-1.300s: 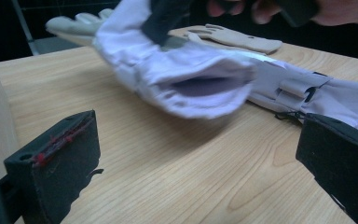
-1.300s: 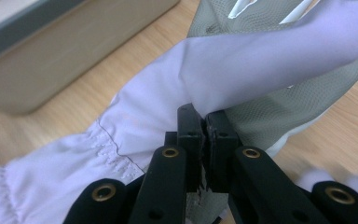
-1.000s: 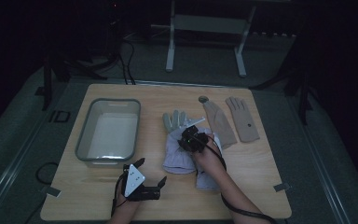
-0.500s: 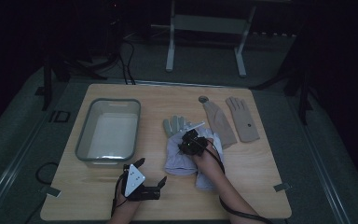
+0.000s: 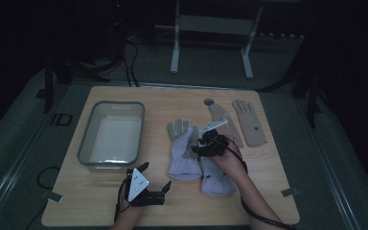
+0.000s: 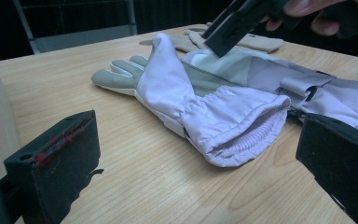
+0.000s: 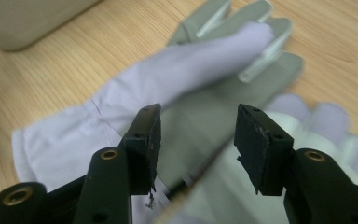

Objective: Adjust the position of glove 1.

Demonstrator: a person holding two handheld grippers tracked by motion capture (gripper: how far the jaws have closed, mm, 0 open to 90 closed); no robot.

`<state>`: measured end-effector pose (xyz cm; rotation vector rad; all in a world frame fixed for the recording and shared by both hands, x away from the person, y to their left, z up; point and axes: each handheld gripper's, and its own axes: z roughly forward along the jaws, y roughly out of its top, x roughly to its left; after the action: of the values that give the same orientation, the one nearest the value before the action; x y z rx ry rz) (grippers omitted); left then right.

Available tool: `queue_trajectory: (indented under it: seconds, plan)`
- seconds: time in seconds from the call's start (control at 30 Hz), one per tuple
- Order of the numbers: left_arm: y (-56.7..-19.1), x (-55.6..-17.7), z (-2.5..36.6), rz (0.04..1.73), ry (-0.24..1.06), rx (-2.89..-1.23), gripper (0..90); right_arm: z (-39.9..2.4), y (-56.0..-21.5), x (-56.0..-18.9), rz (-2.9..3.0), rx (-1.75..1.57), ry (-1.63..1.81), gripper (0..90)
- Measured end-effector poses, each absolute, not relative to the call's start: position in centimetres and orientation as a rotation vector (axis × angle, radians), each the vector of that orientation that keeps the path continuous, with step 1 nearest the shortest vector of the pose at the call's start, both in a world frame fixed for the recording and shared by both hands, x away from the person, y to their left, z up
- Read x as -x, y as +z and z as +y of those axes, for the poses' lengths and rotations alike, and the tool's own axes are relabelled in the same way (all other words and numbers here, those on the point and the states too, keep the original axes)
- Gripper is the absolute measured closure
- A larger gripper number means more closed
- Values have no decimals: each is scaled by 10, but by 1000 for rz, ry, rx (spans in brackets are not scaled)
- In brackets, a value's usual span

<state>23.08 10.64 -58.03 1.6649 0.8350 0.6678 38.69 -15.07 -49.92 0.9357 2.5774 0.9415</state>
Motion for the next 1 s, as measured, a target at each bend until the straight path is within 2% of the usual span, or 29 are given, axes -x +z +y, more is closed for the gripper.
queue_trajectory:
  seconds: [0.5, 0.9, 1.0]
  plan:
    - [-580, -230, 105, 833, 678, -1669, 0, -214, -492, -366, 2631, -865, 824, 484]
    - [-580, -230, 105, 835, 677, -1668, 0, -210, -522, -364, 2706, -874, 725, 440]
    - [-580, -230, 106, 836, 677, -1667, 0, -211, -528, -365, 2702, -906, 716, 477]
